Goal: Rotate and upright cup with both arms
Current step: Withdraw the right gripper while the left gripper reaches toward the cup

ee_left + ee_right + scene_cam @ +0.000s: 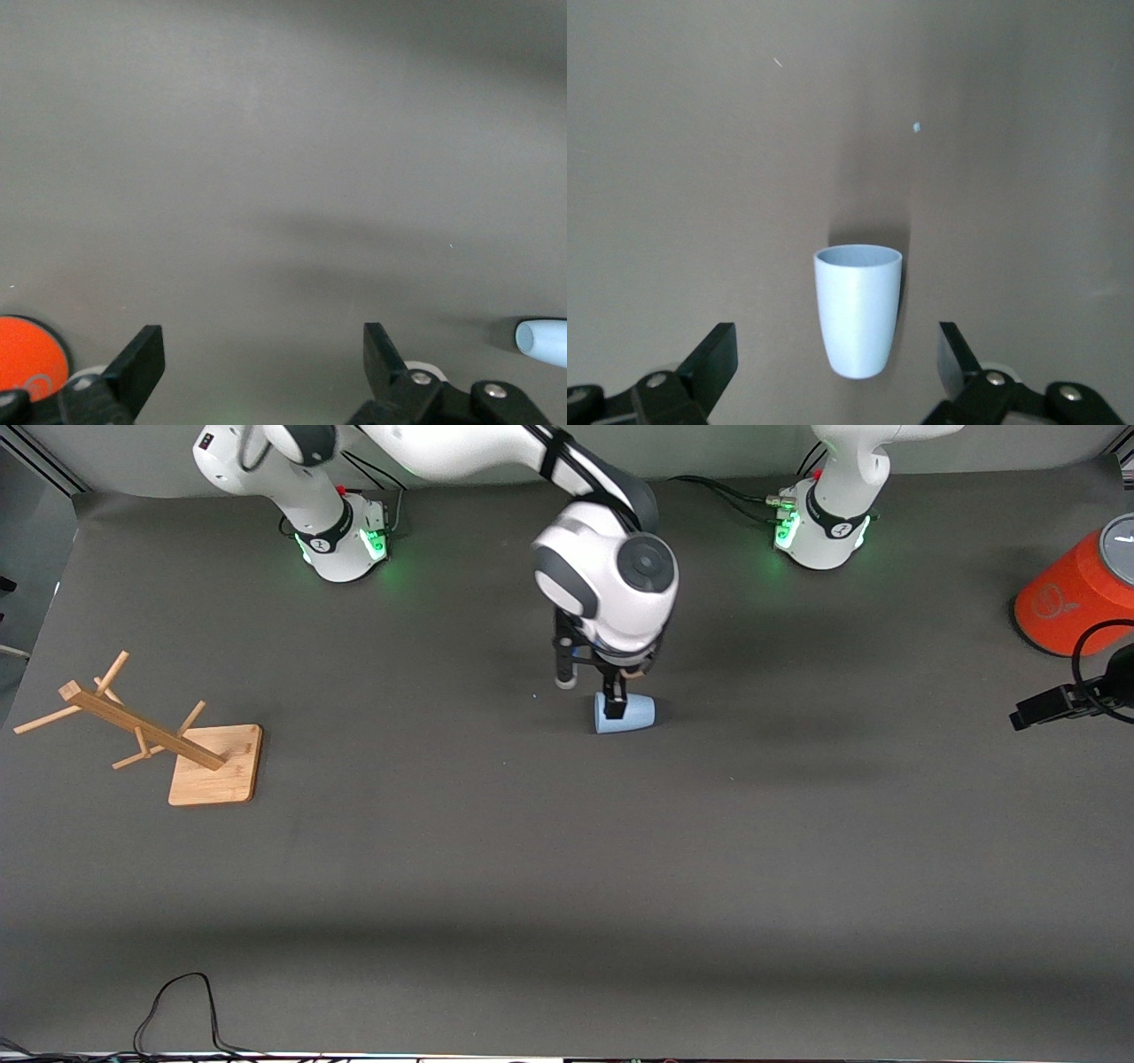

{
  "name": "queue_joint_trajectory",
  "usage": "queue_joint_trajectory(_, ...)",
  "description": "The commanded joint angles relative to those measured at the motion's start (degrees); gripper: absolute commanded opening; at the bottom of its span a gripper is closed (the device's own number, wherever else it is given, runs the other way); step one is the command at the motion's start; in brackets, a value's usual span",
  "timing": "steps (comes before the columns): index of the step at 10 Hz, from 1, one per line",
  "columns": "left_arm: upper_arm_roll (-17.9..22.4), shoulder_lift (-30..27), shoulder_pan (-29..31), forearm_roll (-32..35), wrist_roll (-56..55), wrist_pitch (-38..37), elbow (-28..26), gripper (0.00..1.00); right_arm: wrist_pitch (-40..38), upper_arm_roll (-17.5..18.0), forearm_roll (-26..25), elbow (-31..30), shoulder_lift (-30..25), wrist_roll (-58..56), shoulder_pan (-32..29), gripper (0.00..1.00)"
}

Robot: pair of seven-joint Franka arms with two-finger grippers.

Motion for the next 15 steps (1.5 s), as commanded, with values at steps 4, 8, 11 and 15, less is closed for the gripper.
queue_joint_trajectory(4,-1.8,4.0,-9.7,-4.3,-10.1,2.6,1.3,1.00,-7.3,6.3,1.1,-16.6,-25.2,-41.6,-21.8,1.00)
queue_joint_trajectory(8,-1.8,11.0,-25.9,1.1,-28.5,8.8,1.4,1.00,-12.5,6.4,0.8,-20.5,-33.8,-85.1,-39.9,1.00)
queue_joint_trajectory(11,-1.8,15.2,-35.4,4.1,-42.9,8.6,1.3,1.00,-12.5,6.5,0.4,-21.2,-35.2,-110.6,-50.4,1.00)
queue_joint_trajectory(15,-1.8,20.6,-45.9,9.1,-61.6,8.9,1.9,1.00,-9.7,6.1,-3.4,-21.3,-35.0,-130.6,-53.4,1.00)
